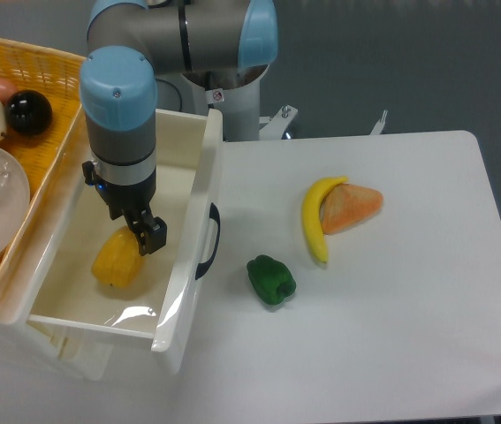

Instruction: Place the yellow pepper in the upper white drawer

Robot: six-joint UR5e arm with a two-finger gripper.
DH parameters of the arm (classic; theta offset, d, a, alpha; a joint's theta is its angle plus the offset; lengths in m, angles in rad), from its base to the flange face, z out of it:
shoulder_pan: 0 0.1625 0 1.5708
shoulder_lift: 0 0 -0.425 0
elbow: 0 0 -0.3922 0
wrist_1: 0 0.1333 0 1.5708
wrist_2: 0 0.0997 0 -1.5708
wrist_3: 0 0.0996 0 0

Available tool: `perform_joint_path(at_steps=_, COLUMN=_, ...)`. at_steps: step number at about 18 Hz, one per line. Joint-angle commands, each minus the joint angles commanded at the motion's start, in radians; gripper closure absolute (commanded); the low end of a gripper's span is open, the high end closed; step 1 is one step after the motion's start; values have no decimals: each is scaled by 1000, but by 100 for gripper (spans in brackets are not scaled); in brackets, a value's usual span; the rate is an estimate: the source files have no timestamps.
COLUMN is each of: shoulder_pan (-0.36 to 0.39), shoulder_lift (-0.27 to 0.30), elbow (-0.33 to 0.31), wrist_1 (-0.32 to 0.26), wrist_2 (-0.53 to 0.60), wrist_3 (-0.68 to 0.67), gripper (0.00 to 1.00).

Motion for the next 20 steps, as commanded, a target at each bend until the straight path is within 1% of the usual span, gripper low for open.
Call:
perform_joint_path(at_steps=3, shoulder_pan=6, shoulder_lift=9, elbow=6, wrist_1=0, wrist_2=0, wrist_3=2, gripper=14)
perform_joint_path(at_steps=6, shoulder_pan=12, shoulder_lift=18, elbow=9, wrist_1=21, wrist_2=-3, wrist_3=0, gripper=11)
perform_joint_path(at_steps=8, shoulder_pan=21, shoulder_lift=23, elbow=11, wrist_1=23, wrist_2=-5, wrist_3=0, gripper=10)
perform_joint_path(at_steps=10, shoulder_pan=43, shoulder_lift=44, elbow=12, wrist_1=28, wrist_2=-9, wrist_3=0, gripper=10)
perform_joint_path(at_steps=13, shoulder_pan=86, shoulder_lift=66, elbow=14, wrist_1=70, wrist_2=-57, wrist_3=-3, gripper=8)
perform_joint_path(at_steps=15, shoulder_pan=110, shoulder_lift=86, elbow=14, wrist_1=93, wrist_2=-92, wrist_3=-9, gripper=5)
perform_joint_path(at_steps=17, shoulder_pan=143, shoulder_lift=103, elbow=14, wrist_1=101, wrist_2=-123, wrist_3=-11, gripper=2)
perform_joint_path(at_steps=20, shoulder_pan=189, shoulder_lift=123, elbow=14, wrist_1=117, wrist_2=-156, wrist_3=-15, gripper=1)
